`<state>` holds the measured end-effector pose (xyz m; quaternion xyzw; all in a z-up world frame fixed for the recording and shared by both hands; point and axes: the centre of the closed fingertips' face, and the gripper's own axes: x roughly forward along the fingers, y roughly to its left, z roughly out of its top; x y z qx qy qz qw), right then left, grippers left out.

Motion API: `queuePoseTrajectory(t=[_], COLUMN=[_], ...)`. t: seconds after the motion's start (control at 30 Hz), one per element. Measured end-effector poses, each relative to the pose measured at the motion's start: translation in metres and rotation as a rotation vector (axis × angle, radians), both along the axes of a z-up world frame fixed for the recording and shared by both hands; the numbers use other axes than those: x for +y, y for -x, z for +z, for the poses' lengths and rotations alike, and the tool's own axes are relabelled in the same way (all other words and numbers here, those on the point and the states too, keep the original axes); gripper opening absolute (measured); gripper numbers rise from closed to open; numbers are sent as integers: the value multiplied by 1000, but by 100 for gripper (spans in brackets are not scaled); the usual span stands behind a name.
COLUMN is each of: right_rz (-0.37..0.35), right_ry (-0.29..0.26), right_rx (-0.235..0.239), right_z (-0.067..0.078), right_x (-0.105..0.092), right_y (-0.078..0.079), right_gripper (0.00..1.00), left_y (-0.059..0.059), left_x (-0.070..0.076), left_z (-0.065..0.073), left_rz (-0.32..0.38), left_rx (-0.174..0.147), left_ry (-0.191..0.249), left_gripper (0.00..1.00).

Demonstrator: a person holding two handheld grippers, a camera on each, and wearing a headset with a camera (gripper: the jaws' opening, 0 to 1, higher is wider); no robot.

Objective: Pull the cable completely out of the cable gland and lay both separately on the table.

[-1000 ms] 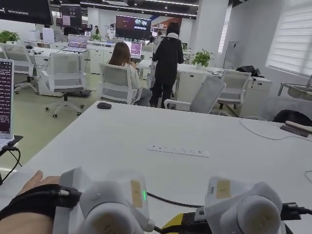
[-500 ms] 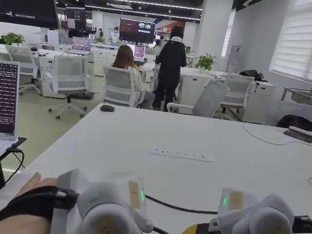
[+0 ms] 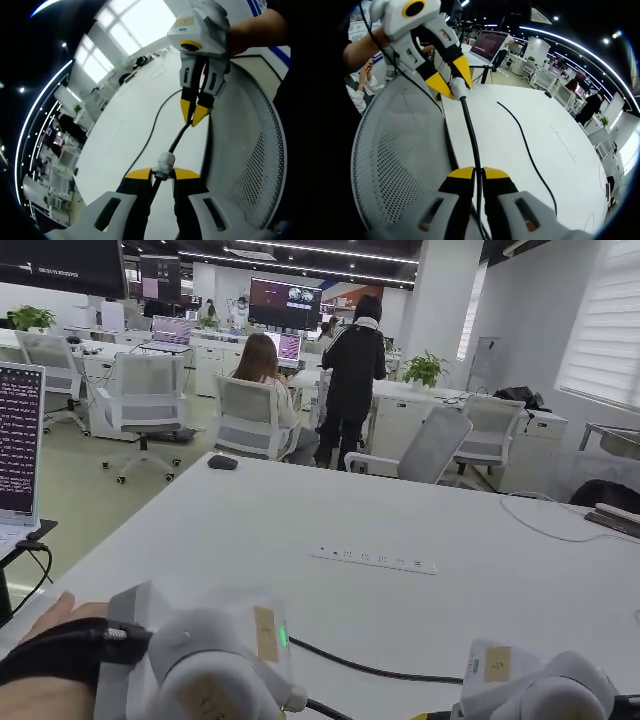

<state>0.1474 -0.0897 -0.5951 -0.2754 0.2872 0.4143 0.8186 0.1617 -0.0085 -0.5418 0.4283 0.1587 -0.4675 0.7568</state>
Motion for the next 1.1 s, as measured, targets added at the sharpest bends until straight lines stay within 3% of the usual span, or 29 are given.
queuePoseTrajectory(t=[0.1, 0.4, 0.47, 0.57, 0.8, 0.87, 0.93, 1.1], right_rz=[-6, 72, 85, 118, 165, 172, 165, 163], right_ry=[12, -135, -139, -104, -87, -84, -72, -87], right_rx=[-9, -91, -101, -118, -98, -107, -113, -109], right_z=[0, 39, 42, 40, 33, 34, 33, 32], right_x=[0, 38, 43, 50, 63, 64, 62, 60], right_y=[-2, -8, -8, -8, -3, -3, -4, -3], right_gripper=[14, 19, 18, 17, 14, 12, 4, 3], left_y=[-1, -2, -2, -1, 1, 2, 3, 5], left_x=[0, -2, -2, -2, -5, -6, -7, -8], left_z=[-2, -2, -2, -3, -4, -2, -2, -5], left_rz=[0, -3, -3, -7, -17, -17, -20, -25], left_rx=[-1, -3, -4, -7, -5, -15, -14, 0], left_ry=[-10, -9, -11, -17, -20, -17, -13, -9], left_gripper=[16, 16, 16, 16, 16, 16, 16, 16])
